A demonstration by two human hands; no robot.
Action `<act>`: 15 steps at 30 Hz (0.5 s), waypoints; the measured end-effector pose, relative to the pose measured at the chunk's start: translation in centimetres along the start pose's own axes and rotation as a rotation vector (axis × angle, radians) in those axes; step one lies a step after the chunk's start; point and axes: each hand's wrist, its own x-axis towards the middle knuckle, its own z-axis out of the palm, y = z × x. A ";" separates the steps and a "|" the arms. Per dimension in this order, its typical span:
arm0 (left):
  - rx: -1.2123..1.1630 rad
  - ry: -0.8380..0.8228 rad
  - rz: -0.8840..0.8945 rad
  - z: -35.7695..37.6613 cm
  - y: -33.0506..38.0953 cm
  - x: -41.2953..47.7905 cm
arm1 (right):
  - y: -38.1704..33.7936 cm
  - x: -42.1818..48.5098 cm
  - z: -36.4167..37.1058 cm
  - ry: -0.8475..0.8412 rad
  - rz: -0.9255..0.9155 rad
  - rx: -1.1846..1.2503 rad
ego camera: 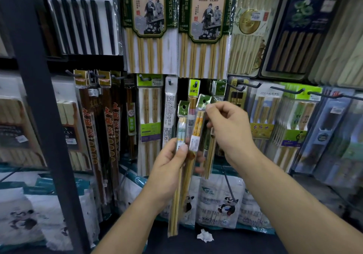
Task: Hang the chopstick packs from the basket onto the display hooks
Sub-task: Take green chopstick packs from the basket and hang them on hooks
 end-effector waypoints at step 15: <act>0.117 0.074 -0.012 -0.6 -0.5 0.3 | -0.2 3.3 -1.1 0.240 -0.014 0.039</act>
